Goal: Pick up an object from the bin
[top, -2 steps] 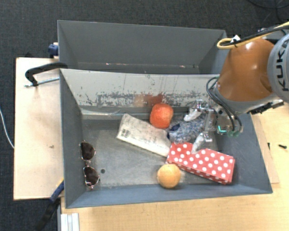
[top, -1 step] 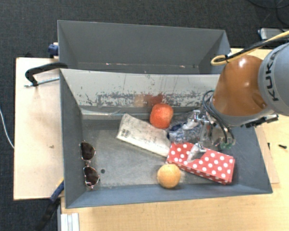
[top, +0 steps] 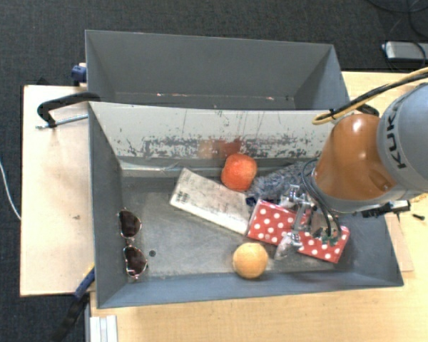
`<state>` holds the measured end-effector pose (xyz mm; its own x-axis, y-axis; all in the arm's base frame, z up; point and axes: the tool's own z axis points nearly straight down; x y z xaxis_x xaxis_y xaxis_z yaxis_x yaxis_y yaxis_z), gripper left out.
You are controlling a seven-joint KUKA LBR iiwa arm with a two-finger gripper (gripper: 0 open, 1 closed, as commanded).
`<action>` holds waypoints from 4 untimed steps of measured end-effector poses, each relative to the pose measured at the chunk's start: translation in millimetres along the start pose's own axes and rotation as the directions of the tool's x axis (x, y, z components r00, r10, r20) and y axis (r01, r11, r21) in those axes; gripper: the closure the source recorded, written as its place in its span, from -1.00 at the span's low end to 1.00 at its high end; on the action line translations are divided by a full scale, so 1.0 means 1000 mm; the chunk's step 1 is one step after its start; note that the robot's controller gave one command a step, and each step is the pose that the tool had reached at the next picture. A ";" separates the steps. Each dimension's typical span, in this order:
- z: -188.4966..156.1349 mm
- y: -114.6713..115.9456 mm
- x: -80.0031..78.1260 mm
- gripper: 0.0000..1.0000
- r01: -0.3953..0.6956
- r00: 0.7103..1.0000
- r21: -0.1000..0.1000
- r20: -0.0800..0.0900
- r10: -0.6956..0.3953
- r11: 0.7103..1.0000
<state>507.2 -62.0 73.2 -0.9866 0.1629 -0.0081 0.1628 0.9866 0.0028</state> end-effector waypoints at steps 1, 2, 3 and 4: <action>-0.007 0.002 -0.004 -1.00 0.001 1.000 0.001 -0.001 -0.001 1.000; -0.003 0.002 -0.029 -1.00 0.019 1.000 0.000 -0.011 -0.019 1.000; -0.003 0.003 -0.029 1.00 0.142 0.990 -0.005 0.014 -0.142 0.990; -0.003 0.003 -0.024 1.00 0.165 0.986 -0.006 0.014 -0.165 0.986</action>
Offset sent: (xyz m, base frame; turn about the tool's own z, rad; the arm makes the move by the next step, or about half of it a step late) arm 0.0337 -0.0053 -0.0032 -0.0217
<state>531.4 -62.9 76.4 -0.9997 -0.0021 -0.0229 -0.0023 1.0000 0.0077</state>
